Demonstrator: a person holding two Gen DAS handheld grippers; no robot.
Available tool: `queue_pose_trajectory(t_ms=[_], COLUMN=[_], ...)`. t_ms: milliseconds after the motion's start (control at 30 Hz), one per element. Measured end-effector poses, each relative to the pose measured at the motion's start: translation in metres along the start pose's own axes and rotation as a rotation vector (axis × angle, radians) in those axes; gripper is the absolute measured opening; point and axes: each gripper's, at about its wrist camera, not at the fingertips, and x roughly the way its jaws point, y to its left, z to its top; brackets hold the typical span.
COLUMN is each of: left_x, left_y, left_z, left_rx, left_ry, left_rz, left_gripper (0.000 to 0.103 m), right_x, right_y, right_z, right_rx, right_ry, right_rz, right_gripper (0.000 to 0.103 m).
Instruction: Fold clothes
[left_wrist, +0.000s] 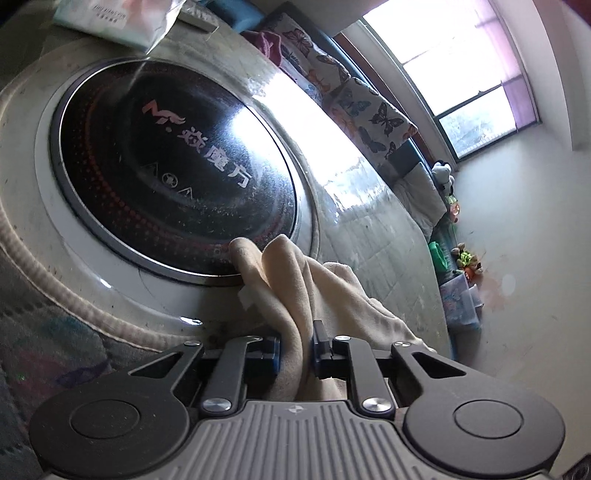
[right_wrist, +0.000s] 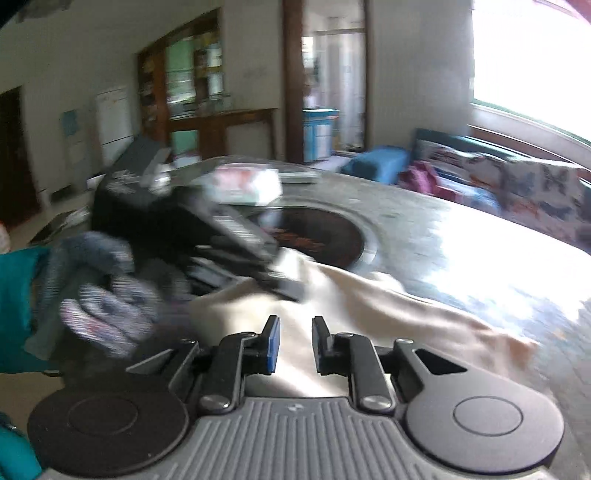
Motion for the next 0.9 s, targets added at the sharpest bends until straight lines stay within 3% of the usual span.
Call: queue_pose_trajectory(t_ms=[100,267,333,433,700,767,867,900], left_x=[0.000,0.000,0.003,0.004,0.007,0.008,0.008,0.008], left_y=[-0.002,-0.003,-0.006,-0.008,-0.009,-0.011,-0.014,-0.016], left_z=[-0.001,0.000,0.000,0.001,0.003,0.003,0.004,0.005], left_rx=[0.018,0.035,0.043,0.058,0.091,0.104,0.124,0.131], left_ry=[0.002,0.000,-0.001,-0.002,0.003,0.000,-0.004,-0.005], left_rz=[0.010,0.026,0.032,0.041,0.063,0.069,0.079,0.080], left_gripper=[0.017,0.017,0.017,0.017,0.017,0.017,0.017,0.017], right_x=[-0.009,-0.019,-0.016,-0.012,-0.009,-0.011,-0.012,-0.015], right_y=[-0.035,-0.092,-0.112,-0.130,-0.159,-0.163,-0.165,-0.164], right_z=[-0.007,-0.024,-0.030,-0.040,-0.062,-0.066,-0.068,-0.067], right_rx=[0.093,0.228,0.281,0.353,0.532,0.566,0.590,0.586], right_ry=[-0.001,-0.002,0.004,0.015,-0.002,-0.012,-0.024,-0.030], right_rz=[-0.095,-0.237,-0.259,-0.254,-0.177,-0.147,-0.098,-0.096], right_gripper=[0.021,0.030,0.031,0.037,0.036,0.030,0.012,0.011])
